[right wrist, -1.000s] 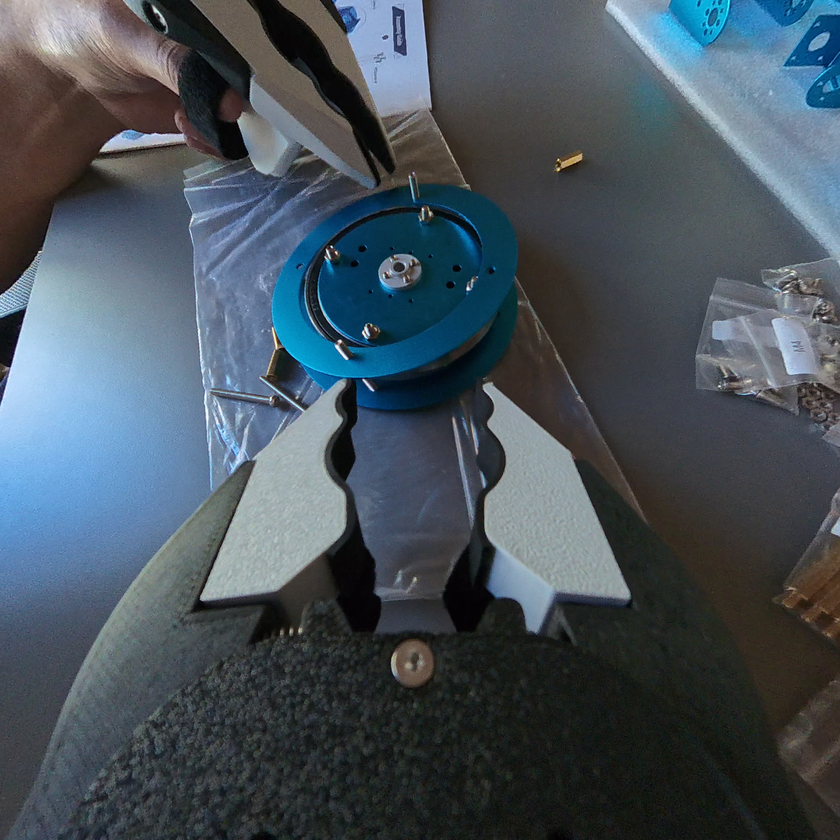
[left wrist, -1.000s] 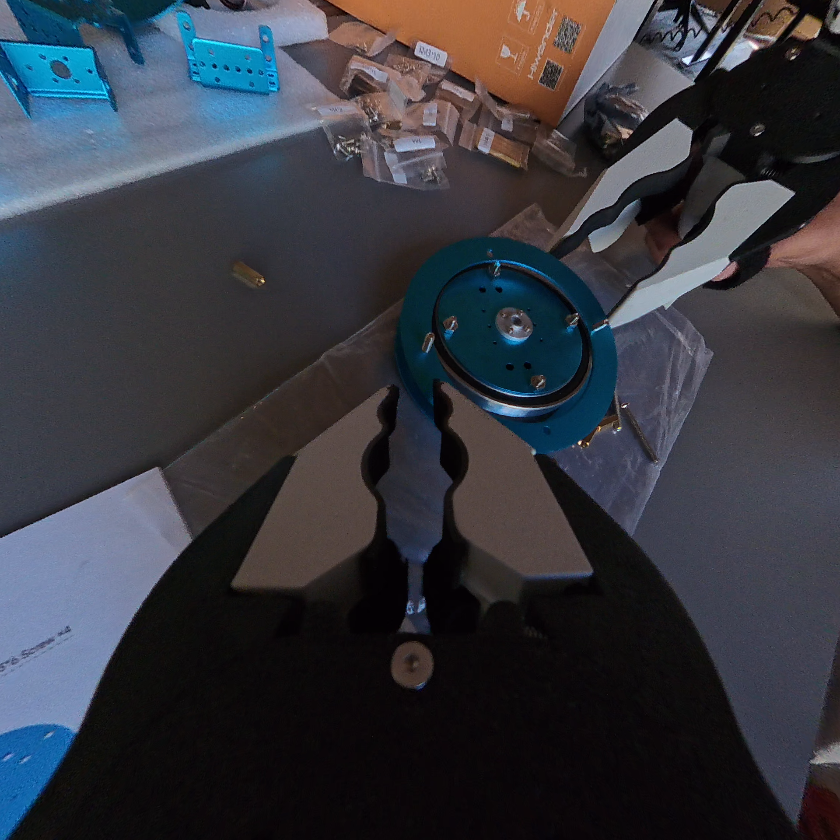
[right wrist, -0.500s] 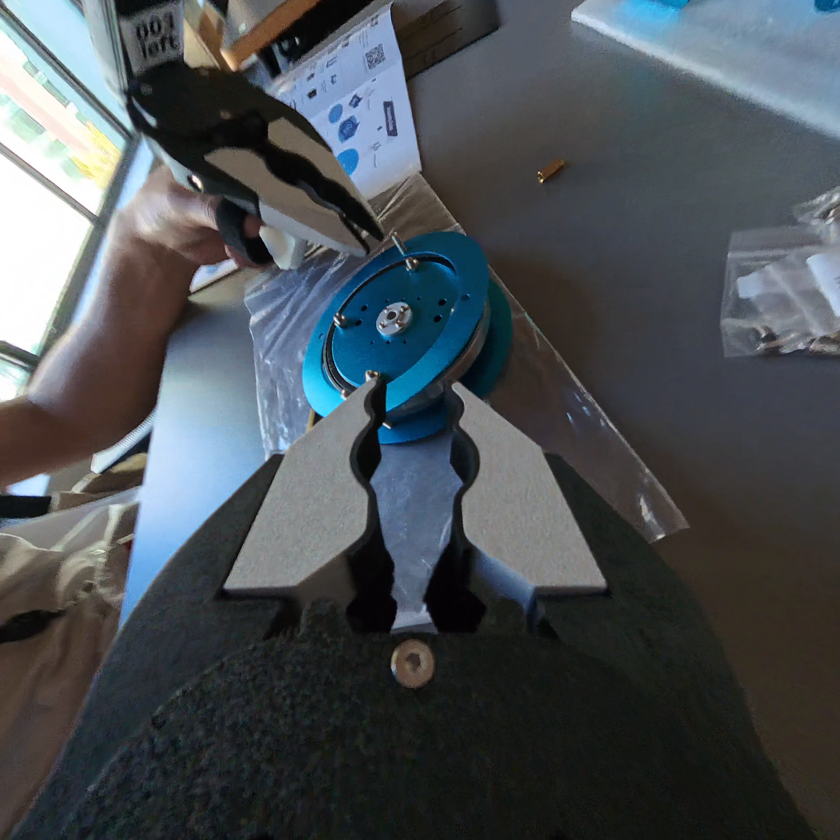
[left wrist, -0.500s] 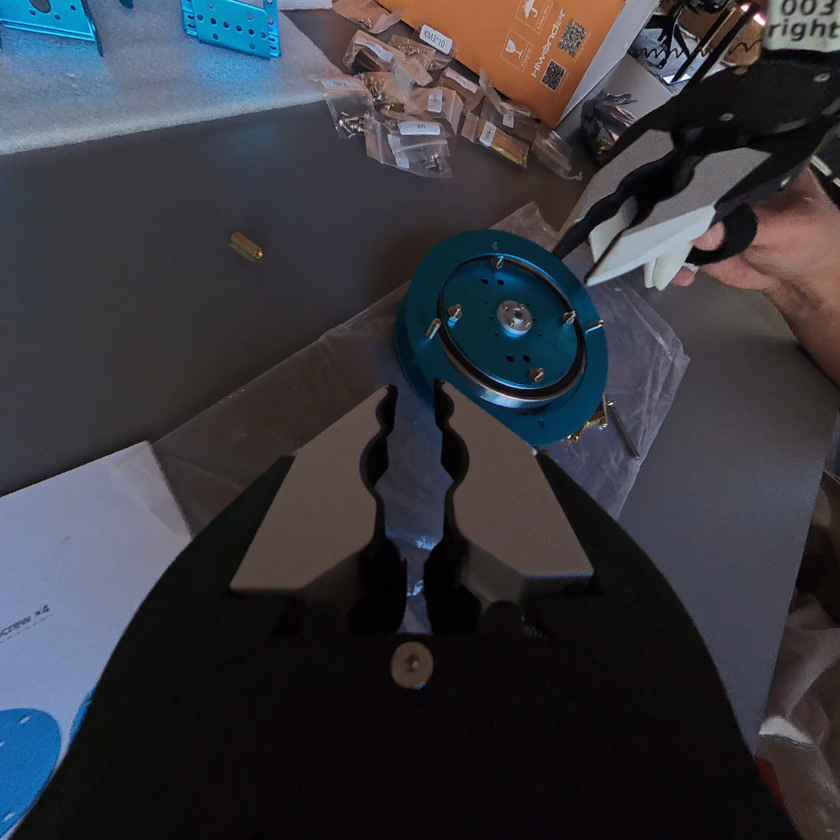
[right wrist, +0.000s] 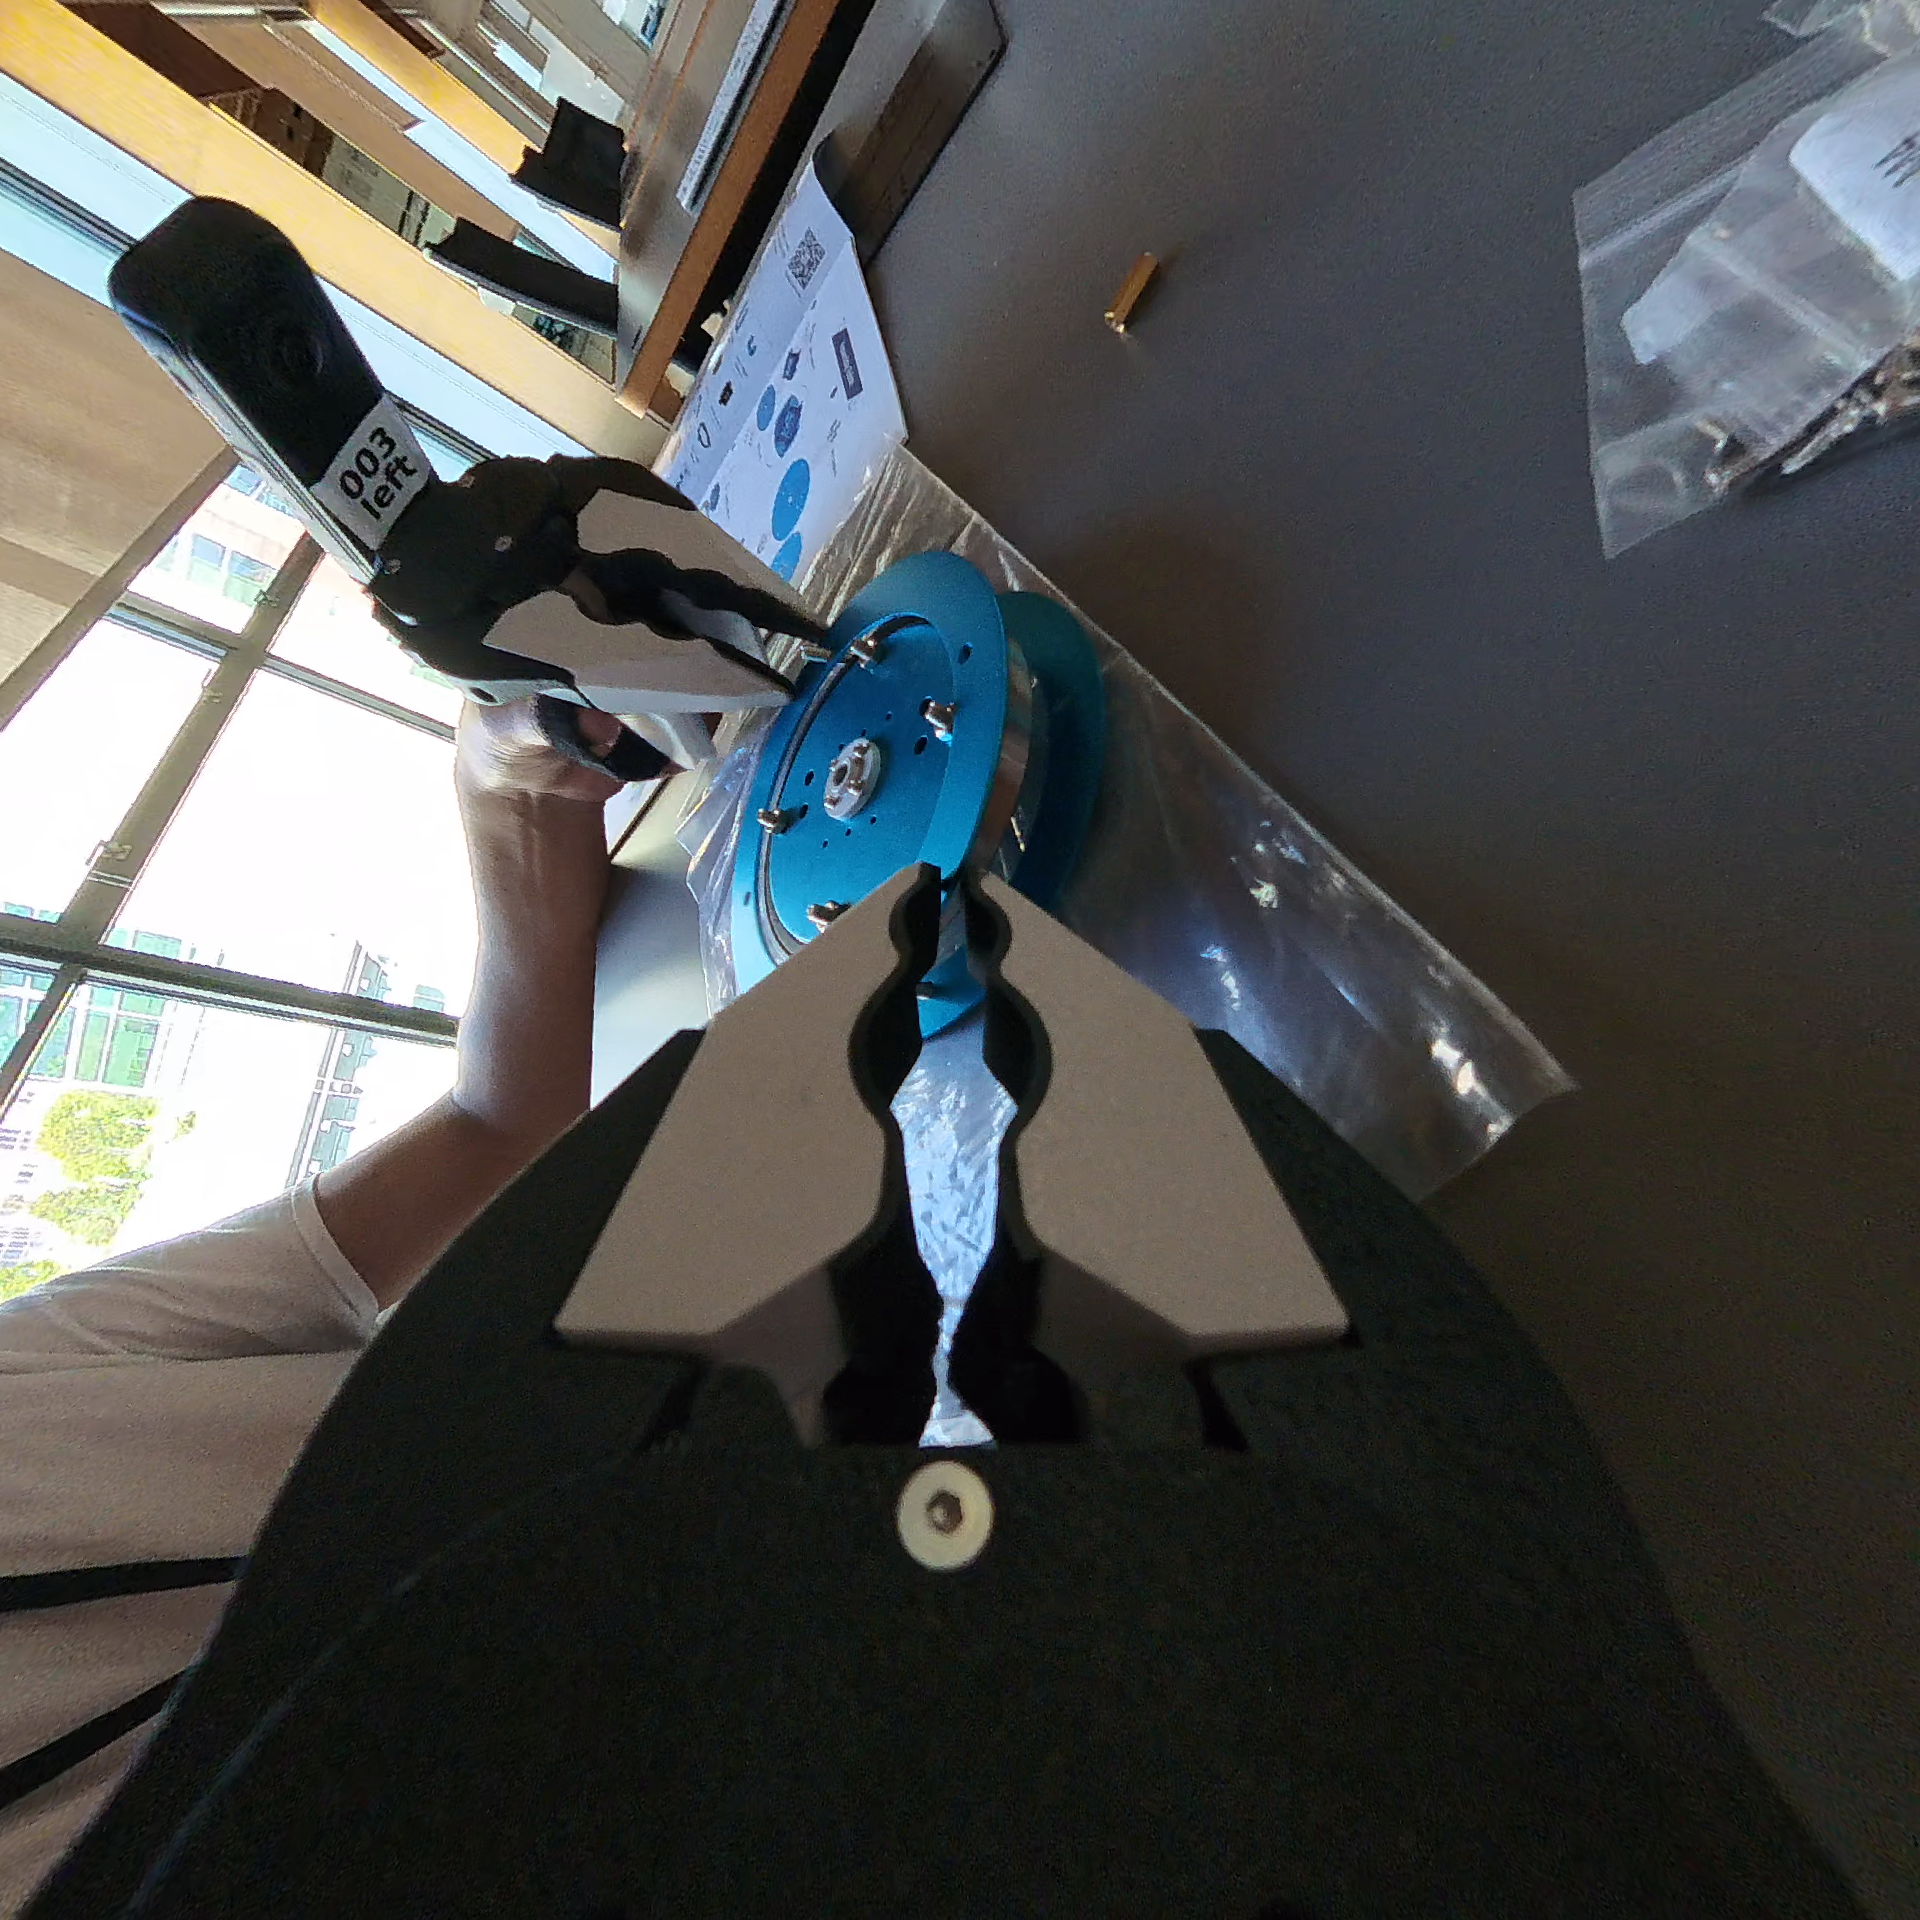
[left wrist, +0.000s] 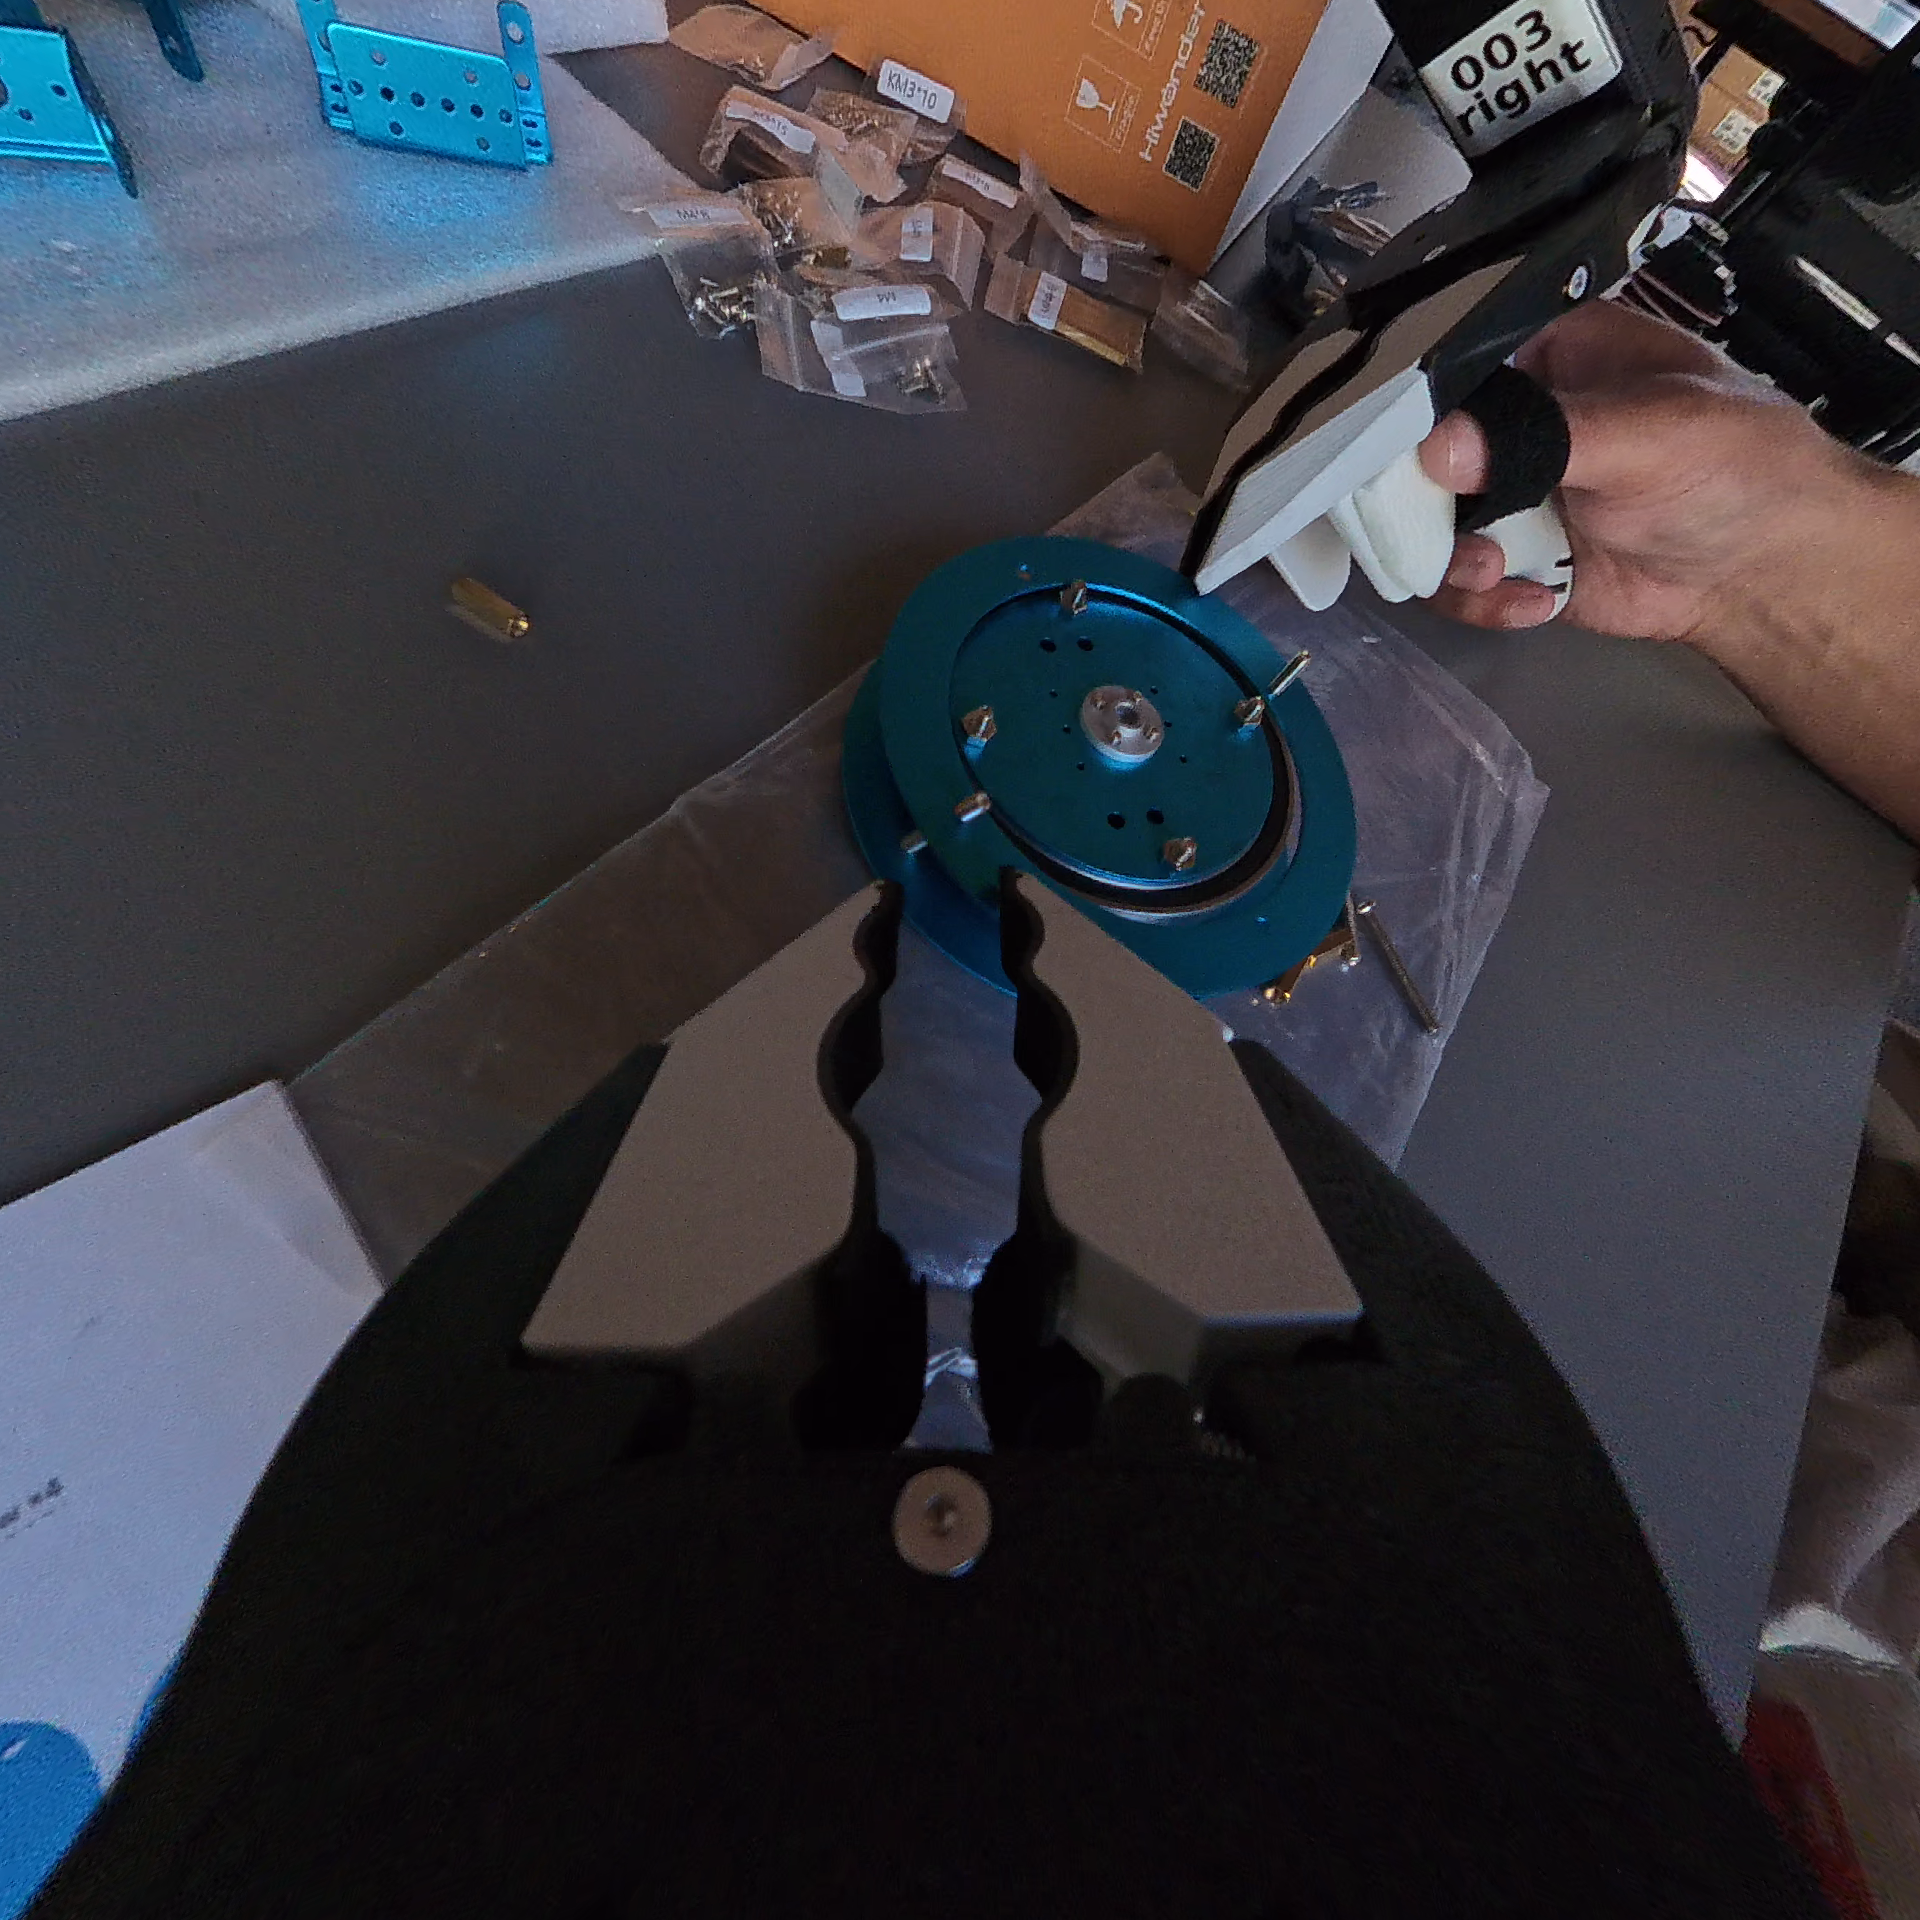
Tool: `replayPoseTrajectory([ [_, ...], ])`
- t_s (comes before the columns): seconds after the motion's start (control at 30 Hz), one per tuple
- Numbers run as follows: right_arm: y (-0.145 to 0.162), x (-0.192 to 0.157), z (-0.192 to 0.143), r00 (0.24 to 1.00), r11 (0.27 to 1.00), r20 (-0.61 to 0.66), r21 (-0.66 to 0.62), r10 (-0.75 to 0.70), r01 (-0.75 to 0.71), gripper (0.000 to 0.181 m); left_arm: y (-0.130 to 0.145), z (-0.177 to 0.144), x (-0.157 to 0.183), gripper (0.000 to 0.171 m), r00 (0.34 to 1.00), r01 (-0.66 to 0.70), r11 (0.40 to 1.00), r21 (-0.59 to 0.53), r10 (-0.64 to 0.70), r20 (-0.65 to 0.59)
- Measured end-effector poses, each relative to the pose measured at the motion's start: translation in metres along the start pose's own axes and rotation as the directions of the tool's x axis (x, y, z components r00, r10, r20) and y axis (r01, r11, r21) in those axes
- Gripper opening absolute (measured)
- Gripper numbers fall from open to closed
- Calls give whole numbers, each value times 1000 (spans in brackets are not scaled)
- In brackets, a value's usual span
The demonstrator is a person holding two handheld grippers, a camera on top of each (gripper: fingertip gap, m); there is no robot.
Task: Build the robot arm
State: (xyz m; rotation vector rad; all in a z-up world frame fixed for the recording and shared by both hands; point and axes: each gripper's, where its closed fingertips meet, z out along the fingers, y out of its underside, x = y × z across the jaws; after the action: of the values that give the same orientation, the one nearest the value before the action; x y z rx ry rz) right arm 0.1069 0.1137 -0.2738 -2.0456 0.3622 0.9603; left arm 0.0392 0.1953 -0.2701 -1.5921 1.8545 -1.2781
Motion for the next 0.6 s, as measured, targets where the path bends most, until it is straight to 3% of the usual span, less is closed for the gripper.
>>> replayPoseTrajectory([
  [0.4, 3, 3, -1, 1000, 1000, -19, 1, 3, -3, 6, -22, 9, -2, 18, 997, -76, 996, 46, 75, 30],
  [0.6, 1, 1, -2, 999, 999, -26, 13, -32, 33, 8, -20, 10, -6, 18, 997, -72, 997, 40, 70, 40],
])
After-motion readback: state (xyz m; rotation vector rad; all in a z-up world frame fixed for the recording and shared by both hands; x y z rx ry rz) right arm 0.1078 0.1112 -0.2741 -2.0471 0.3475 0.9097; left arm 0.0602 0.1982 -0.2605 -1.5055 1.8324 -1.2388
